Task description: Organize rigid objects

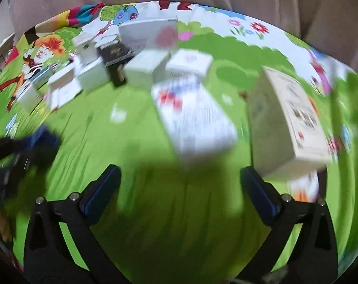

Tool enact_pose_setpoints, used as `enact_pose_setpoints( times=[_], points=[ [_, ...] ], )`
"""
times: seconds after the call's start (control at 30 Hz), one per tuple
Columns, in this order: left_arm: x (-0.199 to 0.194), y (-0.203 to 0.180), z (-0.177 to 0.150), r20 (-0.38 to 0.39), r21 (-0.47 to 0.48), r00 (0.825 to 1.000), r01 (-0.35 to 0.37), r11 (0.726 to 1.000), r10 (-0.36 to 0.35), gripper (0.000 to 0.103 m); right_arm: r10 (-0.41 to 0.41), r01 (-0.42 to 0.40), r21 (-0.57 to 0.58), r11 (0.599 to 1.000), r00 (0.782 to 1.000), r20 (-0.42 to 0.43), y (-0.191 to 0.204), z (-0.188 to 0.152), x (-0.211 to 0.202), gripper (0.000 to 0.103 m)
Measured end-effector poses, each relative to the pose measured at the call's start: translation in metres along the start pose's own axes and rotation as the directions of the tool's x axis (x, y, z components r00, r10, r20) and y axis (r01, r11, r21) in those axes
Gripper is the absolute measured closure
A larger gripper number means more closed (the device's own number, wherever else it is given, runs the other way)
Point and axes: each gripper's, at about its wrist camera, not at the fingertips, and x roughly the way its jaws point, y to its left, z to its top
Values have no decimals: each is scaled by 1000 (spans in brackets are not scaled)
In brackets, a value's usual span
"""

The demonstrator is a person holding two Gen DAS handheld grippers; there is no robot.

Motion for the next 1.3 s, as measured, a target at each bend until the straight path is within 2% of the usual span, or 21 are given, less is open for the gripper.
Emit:
enact_pose_setpoints(
  times=[0.07, 0.1, 0.17, 0.27, 0.4, 0.53, 0.87, 1.03, 1.13, 1.2, 1.3],
  points=[
    [11, -11, 5, -2, 14, 1000, -22, 1000, 22, 74, 11, -11, -16, 1000, 1000, 8, -1, 11, 9, 1],
    [13, -14, 6, -2, 17, 1000, -28, 999, 28, 74, 15, -15, -27, 1000, 1000, 12, 0, 13, 10, 5],
    [15, -16, 7, -2, 19, 999, -34, 999, 34, 74, 42, -39, -50, 998, 997, 60, 5, 9, -1, 59],
    [16, -21, 7, -3, 31, 999, -51, 998, 52, 74, 29, -26, -52, 998, 998, 57, 23, -15, -24, 59],
    [17, -26, 7, -5, 54, 997, -78, 995, 78, 74, 15, -12, -38, 999, 997, 82, 49, -65, -62, 59],
    [18, -31, 6, -4, 78, 994, -105, 991, 105, 74, -6, 9, -35, 999, 995, 102, 59, -90, -77, 59],
    [20, -36, 5, 0, 110, 989, -146, 983, 147, 74, 0, 2, -22, 1000, 995, 98, 55, -82, -72, 59],
    [18, -32, 4, 0, 75, 990, -143, 987, 144, 74, -17, 19, -25, 1000, 995, 100, 57, -84, -73, 59],
    [9, -31, -3, -9, 28, 991, -135, 990, 136, 74, -40, 41, -11, 999, 994, 106, 57, -86, -75, 59],
    [1, -33, -7, -7, 30, 992, -127, 991, 127, 74, -44, 43, 13, 999, 992, 121, 53, -87, -79, 59],
    [-27, -40, -9, 46, 54, 991, -130, 990, 128, 74, -34, 21, 77, 997, 985, 170, 47, -91, -98, 59]
  ],
)
